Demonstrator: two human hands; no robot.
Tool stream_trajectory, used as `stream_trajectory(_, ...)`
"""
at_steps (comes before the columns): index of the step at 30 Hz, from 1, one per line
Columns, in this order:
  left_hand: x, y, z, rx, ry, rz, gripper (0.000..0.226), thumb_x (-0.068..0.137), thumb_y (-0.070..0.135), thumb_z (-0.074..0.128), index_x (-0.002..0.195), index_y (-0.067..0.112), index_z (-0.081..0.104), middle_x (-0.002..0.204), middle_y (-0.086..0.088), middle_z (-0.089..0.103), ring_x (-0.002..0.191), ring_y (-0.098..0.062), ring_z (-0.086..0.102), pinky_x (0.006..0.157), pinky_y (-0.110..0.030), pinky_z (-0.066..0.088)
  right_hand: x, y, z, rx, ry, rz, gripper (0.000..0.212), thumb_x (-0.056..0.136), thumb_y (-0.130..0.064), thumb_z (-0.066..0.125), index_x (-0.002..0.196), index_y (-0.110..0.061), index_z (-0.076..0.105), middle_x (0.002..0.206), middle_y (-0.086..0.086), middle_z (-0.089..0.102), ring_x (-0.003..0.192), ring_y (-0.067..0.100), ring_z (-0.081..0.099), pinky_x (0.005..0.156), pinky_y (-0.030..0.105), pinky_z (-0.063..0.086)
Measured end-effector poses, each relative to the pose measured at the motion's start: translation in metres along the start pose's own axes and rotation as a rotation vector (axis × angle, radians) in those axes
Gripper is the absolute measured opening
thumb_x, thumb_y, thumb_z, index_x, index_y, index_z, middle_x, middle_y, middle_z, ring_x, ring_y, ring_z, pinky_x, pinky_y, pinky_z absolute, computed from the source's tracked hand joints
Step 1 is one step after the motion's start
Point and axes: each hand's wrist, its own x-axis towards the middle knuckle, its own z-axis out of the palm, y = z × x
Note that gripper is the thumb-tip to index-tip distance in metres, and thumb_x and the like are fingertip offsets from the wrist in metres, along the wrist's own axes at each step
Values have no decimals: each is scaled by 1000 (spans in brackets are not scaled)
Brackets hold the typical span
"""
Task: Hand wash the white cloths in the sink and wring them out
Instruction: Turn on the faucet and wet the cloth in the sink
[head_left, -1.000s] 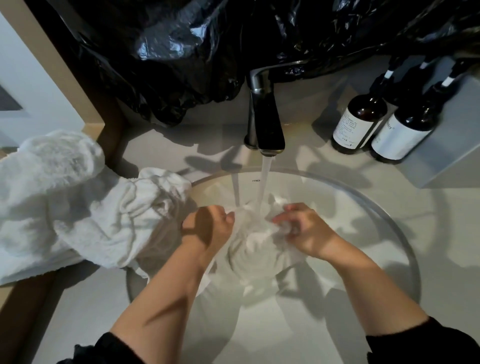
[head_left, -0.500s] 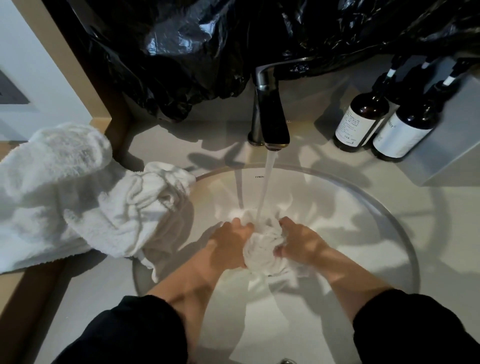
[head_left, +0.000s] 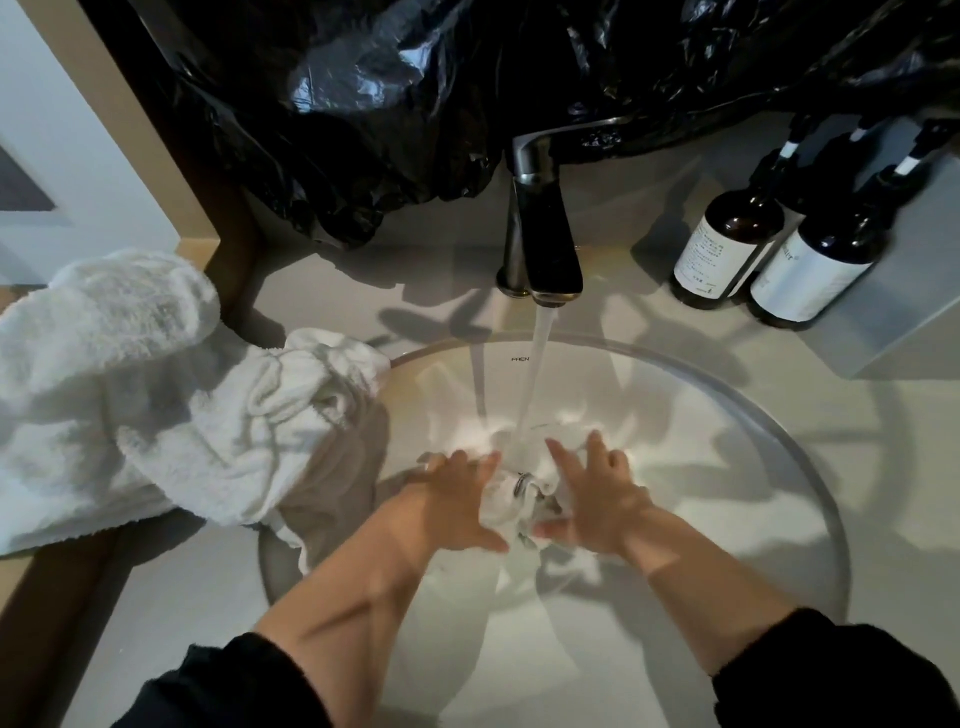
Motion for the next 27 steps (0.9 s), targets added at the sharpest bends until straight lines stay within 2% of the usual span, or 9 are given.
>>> stream_trajectory(4, 4, 5, 8, 131, 84, -28, 90, 76, 41, 72, 145, 34, 16, 133, 0, 34, 125, -28, 38, 95, -42, 44, 12, -5, 5, -136, 145, -79, 84, 81, -47, 69, 145, -31, 18, 132, 11, 30, 113, 27, 43, 92, 32, 48)
stream_trajectory(8, 7, -3, -14, -495, 112, -12, 50, 82, 23, 73, 127, 23, 52, 114, 4, 57, 94, -13, 56, 66, -9, 41, 16, 18, -20, 477, -40, -84, 49, 80, -37, 76, 122, -19, 59, 110, 1, 63, 93, 17, 64, 81, 24, 50)
stream_trajectory(11, 5, -7, -22, -1045, 185, -106, 39, 77, 21, 79, 111, 10, 64, 93, -3, 63, 71, -12, 58, 53, -8, 42, 10, 33, -44, 608, -152, -45, 40, 90, -18, 64, 129, -8, 57, 123, 5, 60, 89, 10, 57, 82, 20, 47)
stream_trajectory(12, 3, -7, -24, -1011, 243, -172, 39, 79, 27, 76, 112, 11, 63, 97, -5, 65, 74, -14, 61, 60, -13, 45, 11, 38, -48, 690, -61, 26, 37, 94, -18, 57, 129, -7, 56, 127, 13, 59, 93, 17, 57, 83, 28, 49)
stream_trajectory(14, 2, -10, -23, -521, 441, -276, 36, 89, 37, 61, 117, 15, 60, 113, -3, 64, 99, -20, 62, 82, -21, 45, 16, 44, -55, 504, 165, 136, 33, 99, -26, 42, 124, -10, 56, 129, 19, 57, 103, 30, 59, 90, 40, 50)
stream_trajectory(16, -2, -10, -23, -319, 604, -192, 43, 92, 40, 52, 130, 21, 52, 129, -2, 56, 116, -22, 54, 95, -27, 40, 10, 31, -53, 202, 169, 76, 39, 101, -28, 33, 138, -15, 43, 142, 16, 43, 123, 34, 48, 105, 38, 39)
stream_trajectory(21, 2, -1, 9, 43, -26, -9, 99, 74, 63, 65, 151, 28, 12, 153, -3, 20, 139, -33, 20, 111, -45, 28, -1, -11, -2, -60, -118, -3, 88, 87, -71, 37, 150, -35, -11, 158, 12, -11, 143, 37, 8, 110, 56, 27)
stream_trajectory(23, 7, 0, 25, 166, 70, -24, 102, 68, 65, 67, 148, 28, 15, 146, -3, 25, 132, -32, 21, 103, -47, 33, 1, -18, 9, -150, -113, 28, 95, 85, -72, 39, 150, -32, -18, 157, 13, -17, 145, 36, 0, 109, 62, 23)
stream_trajectory(27, 14, 6, 30, 221, 245, -26, 93, 69, 67, 67, 143, 29, 25, 136, -1, 32, 125, -26, 30, 100, -42, 35, 2, -22, 15, -344, 83, -28, 92, 86, -72, 38, 152, -24, -6, 151, 18, 7, 132, 35, 24, 98, 53, 38)
